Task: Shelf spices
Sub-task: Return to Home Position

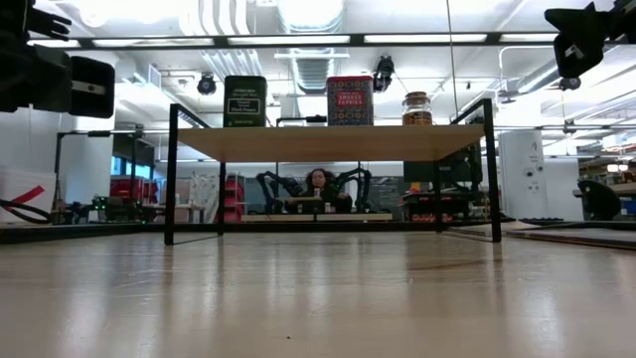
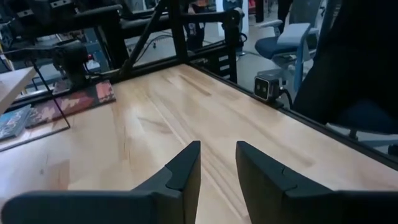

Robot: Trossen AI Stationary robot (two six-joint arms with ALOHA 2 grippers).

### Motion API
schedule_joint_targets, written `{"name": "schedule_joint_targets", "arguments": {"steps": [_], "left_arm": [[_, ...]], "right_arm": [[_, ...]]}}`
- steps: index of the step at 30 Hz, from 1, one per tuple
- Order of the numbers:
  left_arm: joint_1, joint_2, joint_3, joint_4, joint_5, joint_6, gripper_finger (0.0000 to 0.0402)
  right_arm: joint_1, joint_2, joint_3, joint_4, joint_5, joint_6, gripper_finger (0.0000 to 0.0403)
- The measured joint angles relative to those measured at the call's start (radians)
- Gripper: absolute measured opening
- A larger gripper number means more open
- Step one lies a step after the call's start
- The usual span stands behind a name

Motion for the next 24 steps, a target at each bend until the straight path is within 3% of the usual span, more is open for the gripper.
{"name": "schedule_joint_targets", "arguments": {"steps": [16,24], "left_arm": [[0.000,0.020,0.002,0.007,0.000,0.000,0.0110],[0.000,0.042,0.002,0.007,0.000,0.000,0.0102]], "right_arm": [[0.000,0.000,0.000,0.000,0.000,0.000,0.0199],[0.000,0.000,0.000,0.000,0.000,0.000,0.0199]]}}
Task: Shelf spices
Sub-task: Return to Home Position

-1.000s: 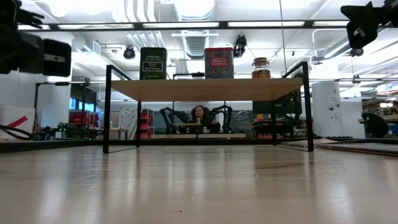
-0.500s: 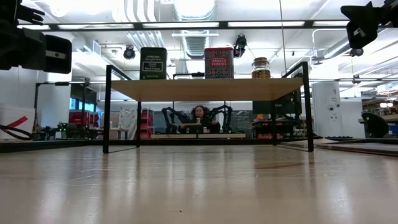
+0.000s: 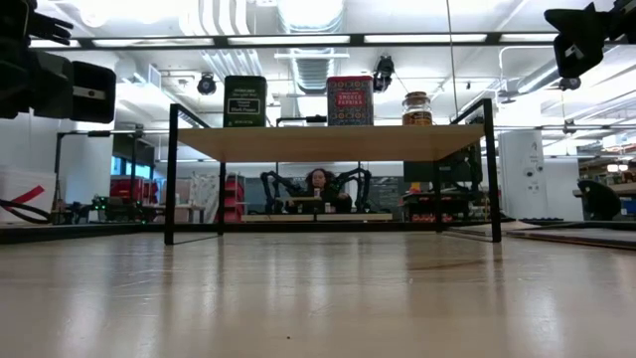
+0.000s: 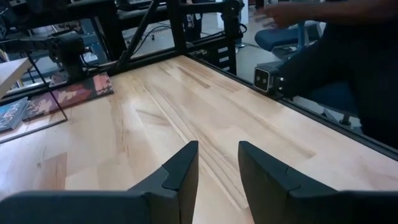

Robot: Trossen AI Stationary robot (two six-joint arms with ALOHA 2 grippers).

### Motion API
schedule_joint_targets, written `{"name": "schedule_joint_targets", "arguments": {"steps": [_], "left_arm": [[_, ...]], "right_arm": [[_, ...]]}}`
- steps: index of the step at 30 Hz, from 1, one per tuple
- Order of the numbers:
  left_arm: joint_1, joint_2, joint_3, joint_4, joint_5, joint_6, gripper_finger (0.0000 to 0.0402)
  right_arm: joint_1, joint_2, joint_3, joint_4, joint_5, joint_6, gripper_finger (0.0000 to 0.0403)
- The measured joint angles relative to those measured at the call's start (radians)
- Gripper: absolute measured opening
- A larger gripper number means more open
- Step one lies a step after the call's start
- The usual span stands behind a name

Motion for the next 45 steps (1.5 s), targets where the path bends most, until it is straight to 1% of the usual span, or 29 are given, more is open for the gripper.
{"name": "schedule_joint_targets", "arguments": {"steps": [4,9,11,13,15,18,19,21,24,30,34,45], "left_arm": [[0.000,0.012,0.000,0.000,0.000,0.000,0.0097],[0.000,0.024,0.000,0.000,0.000,0.000,0.0091],[0.000,0.030,0.000,0.000,0.000,0.000,0.0088],[0.000,0.034,0.000,0.000,0.000,0.000,0.0087],[0.000,0.038,-0.001,0.000,0.000,0.000,0.0085],[0.000,0.044,-0.001,0.000,0.000,0.000,0.0082],[0.000,0.046,-0.001,0.000,0.000,0.000,0.0082],[0.000,0.049,-0.001,0.000,0.000,0.000,0.0082],[0.000,0.054,-0.001,0.000,0.000,0.000,0.0085],[0.000,0.064,-0.002,0.000,0.000,0.000,0.0096],[0.000,0.071,-0.002,0.000,0.000,0.000,0.0103],[0.000,0.074,-0.002,0.000,0.000,0.000,0.0113]], "right_arm": [[0.000,0.000,0.000,0.000,0.000,0.000,0.0199],[0.000,-0.007,-0.024,0.067,-0.030,0.182,0.0199],[0.000,-0.021,-0.059,0.107,-0.093,0.197,0.0199],[0.000,-0.036,-0.100,0.174,-0.180,0.151,0.0199],[0.000,-0.035,-0.142,0.245,-0.283,0.076,0.0199],[0.000,-0.035,-0.186,0.330,-0.465,-0.014,0.0199],[0.000,-0.035,-0.198,0.357,-0.505,-0.027,0.0199],[0.000,-0.035,-0.211,0.367,-0.542,-0.026,0.0199],[0.000,-0.035,-0.213,0.370,-0.549,0.007,0.0199],[0.000,-0.035,-0.241,0.354,-0.549,0.017,0.0199],[0.000,-0.035,-0.241,0.272,-0.549,0.018,0.0199],[0.000,-0.035,-0.242,0.254,-0.547,-0.014,0.0199]]}}
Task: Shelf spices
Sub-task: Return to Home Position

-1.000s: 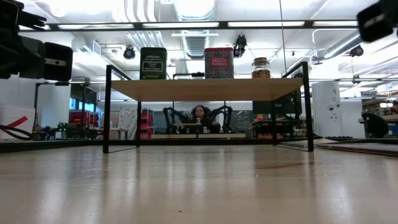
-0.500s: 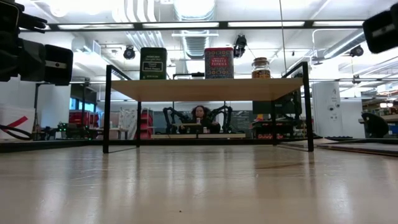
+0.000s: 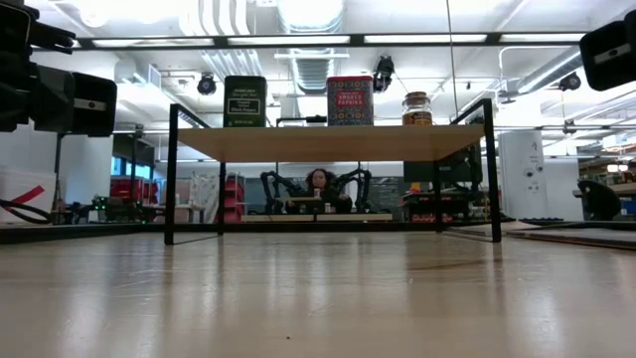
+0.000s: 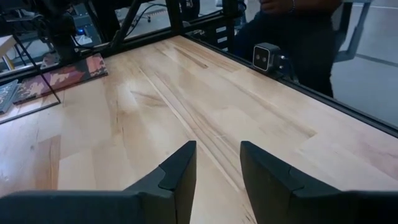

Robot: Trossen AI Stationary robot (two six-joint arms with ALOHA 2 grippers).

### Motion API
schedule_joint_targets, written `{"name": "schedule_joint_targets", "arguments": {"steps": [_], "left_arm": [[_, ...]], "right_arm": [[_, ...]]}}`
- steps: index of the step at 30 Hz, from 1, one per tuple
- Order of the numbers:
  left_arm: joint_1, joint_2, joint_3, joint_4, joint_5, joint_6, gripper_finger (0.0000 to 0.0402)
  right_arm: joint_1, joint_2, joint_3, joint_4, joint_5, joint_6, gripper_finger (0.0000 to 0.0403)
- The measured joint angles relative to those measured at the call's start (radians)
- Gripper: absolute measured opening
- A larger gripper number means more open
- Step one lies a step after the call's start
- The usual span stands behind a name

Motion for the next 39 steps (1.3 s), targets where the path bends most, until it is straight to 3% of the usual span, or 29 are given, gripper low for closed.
{"name": "schedule_joint_targets", "arguments": {"steps": [24,39], "left_arm": [[0.000,0.000,0.000,0.000,0.000,0.000,0.0084],[0.000,0.000,0.000,0.000,0.000,0.000,0.0103]], "right_arm": [[-0.026,0.002,-0.002,0.000,0.000,0.032,0.0199],[-0.026,0.002,-0.002,0.000,0.000,0.032,0.0199]]}}
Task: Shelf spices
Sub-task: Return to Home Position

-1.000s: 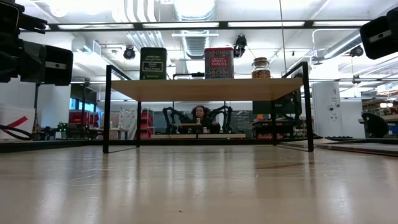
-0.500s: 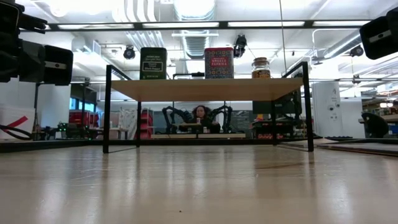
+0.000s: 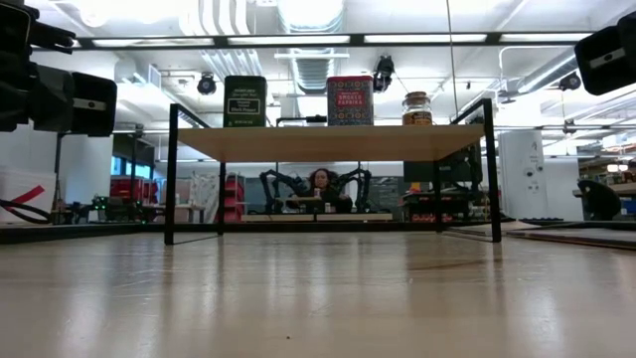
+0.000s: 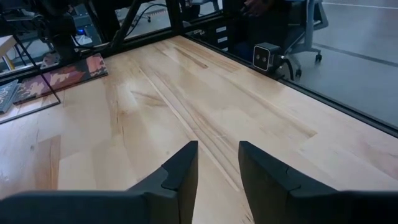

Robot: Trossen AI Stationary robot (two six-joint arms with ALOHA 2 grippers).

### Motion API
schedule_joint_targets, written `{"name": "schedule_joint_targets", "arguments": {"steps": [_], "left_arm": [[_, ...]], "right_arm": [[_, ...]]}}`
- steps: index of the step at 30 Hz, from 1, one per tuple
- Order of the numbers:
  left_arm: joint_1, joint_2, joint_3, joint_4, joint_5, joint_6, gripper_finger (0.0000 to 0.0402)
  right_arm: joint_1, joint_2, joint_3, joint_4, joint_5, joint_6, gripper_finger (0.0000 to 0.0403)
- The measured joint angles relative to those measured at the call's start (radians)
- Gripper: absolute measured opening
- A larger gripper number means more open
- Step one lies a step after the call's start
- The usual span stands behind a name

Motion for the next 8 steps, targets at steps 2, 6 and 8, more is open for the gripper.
{"name": "schedule_joint_targets", "arguments": {"steps": [2,6,8], "left_arm": [[0.000,0.000,0.000,0.000,0.000,0.000,0.0106],[0.000,0.000,0.000,0.000,0.000,0.000,0.0112],[0.000,0.000,0.000,0.000,0.000,0.000,0.0115]], "right_arm": [[0.000,0.000,0.000,0.000,0.000,0.000,0.0199],[0.000,0.000,0.000,0.000,0.000,0.000,0.0199],[0.000,0.000,0.000,0.000,0.000,0.000,0.0199]]}}
